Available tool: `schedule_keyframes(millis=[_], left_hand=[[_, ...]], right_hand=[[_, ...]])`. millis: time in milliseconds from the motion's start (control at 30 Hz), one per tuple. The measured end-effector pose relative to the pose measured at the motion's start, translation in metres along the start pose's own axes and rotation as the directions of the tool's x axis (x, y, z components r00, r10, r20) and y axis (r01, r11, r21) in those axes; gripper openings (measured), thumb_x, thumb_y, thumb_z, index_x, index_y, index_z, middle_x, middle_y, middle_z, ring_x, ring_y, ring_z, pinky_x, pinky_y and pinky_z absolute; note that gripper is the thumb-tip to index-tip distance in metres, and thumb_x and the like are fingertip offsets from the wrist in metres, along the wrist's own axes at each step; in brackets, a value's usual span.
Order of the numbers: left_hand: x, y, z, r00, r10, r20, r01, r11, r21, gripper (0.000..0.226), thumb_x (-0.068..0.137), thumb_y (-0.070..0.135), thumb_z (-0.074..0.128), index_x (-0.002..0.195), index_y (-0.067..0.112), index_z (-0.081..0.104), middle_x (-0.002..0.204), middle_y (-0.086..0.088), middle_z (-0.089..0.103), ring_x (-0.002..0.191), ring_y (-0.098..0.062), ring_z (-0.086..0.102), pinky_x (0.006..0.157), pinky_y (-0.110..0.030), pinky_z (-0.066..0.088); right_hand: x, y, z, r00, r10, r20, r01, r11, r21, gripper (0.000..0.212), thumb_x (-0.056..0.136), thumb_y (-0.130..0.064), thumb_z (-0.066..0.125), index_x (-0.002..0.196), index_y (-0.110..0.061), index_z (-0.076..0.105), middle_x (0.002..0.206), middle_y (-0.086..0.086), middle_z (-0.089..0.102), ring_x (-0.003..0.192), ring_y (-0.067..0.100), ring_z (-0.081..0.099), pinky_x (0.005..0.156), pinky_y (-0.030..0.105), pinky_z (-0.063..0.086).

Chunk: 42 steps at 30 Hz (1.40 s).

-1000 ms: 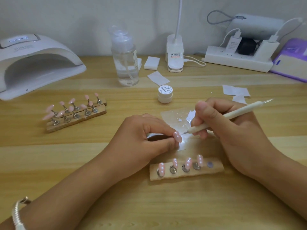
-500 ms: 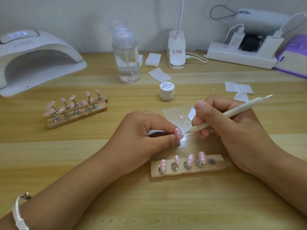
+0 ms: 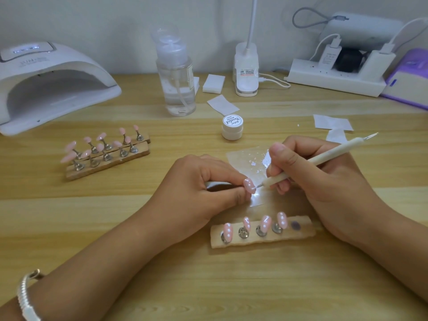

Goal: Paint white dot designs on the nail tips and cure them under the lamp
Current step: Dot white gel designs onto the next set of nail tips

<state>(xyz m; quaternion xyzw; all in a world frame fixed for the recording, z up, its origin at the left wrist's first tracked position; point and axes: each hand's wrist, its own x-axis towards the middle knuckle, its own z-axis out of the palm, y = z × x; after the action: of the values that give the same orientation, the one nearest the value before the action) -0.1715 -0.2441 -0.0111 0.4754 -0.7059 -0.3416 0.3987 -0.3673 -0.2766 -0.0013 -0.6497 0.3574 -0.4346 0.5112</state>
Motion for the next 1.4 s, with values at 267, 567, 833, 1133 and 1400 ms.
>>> schedule_keyframes(millis=[267, 567, 833, 1133, 1400], left_hand=[[0.0, -0.001, 0.0, 1.0, -0.01, -0.005, 0.01, 1.0, -0.011, 0.011, 0.078, 0.007, 0.081, 0.086, 0.013, 0.081, 0.083, 0.01, 0.077, 0.088, -0.007, 0.07, 0.085, -0.027, 0.053], [0.0, -0.003, 0.0, 1.0, -0.018, 0.004, 0.018, 1.0, -0.016, 0.009, 0.08, 0.009, 0.08, 0.085, 0.017, 0.081, 0.084, 0.01, 0.077, 0.091, -0.011, 0.07, 0.086, -0.032, 0.053], [-0.001, -0.004, 0.001, 0.999, 0.027, -0.03, -0.028, 0.999, -0.043, 0.009, 0.079, 0.02, 0.076, 0.086, 0.017, 0.08, 0.085, 0.01, 0.077, 0.096, -0.013, 0.068, 0.089, -0.028, 0.051], [0.0, -0.006, 0.001, 0.993, 0.089, -0.077, -0.092, 0.995, -0.032, 0.009, 0.08, 0.034, 0.073, 0.087, 0.031, 0.077, 0.089, 0.016, 0.076, 0.108, -0.012, 0.064, 0.094, -0.025, 0.049], [0.0, -0.005, 0.001, 0.994, 0.077, -0.083, -0.08, 0.996, -0.034, 0.008, 0.079, 0.03, 0.076, 0.085, 0.026, 0.079, 0.088, 0.014, 0.076, 0.106, -0.015, 0.064, 0.094, -0.03, 0.049]], right_hand=[[0.0, 0.002, -0.001, 1.0, 0.001, -0.005, -0.001, 1.0, -0.001, 0.034, 0.087, -0.04, 0.063, 0.061, -0.018, 0.064, 0.053, -0.001, 0.054, 0.055, 0.012, 0.051, 0.058, 0.018, 0.044], [0.002, 0.005, -0.005, 0.996, -0.071, -0.06, 0.075, 0.994, 0.075, 0.034, 0.088, -0.041, 0.062, 0.06, -0.021, 0.062, 0.056, 0.001, 0.053, 0.056, 0.015, 0.049, 0.061, 0.02, 0.043], [0.0, 0.001, -0.007, 0.944, -0.187, -0.271, 0.194, 0.981, -0.001, 0.034, 0.093, -0.036, 0.061, 0.062, -0.021, 0.061, 0.057, -0.004, 0.058, 0.057, 0.013, 0.054, 0.062, 0.022, 0.048], [-0.001, 0.0, -0.007, 0.916, -0.218, -0.336, 0.218, 0.975, -0.038, 0.035, 0.092, -0.035, 0.061, 0.066, -0.012, 0.06, 0.055, -0.007, 0.056, 0.058, 0.01, 0.054, 0.063, 0.015, 0.047], [0.007, -0.008, -0.017, 0.841, -0.313, -0.442, 0.28, 0.95, -0.141, 0.017, 0.089, -0.034, 0.066, 0.078, -0.022, 0.067, 0.068, -0.009, 0.068, 0.064, 0.005, 0.061, 0.065, 0.016, 0.048]])
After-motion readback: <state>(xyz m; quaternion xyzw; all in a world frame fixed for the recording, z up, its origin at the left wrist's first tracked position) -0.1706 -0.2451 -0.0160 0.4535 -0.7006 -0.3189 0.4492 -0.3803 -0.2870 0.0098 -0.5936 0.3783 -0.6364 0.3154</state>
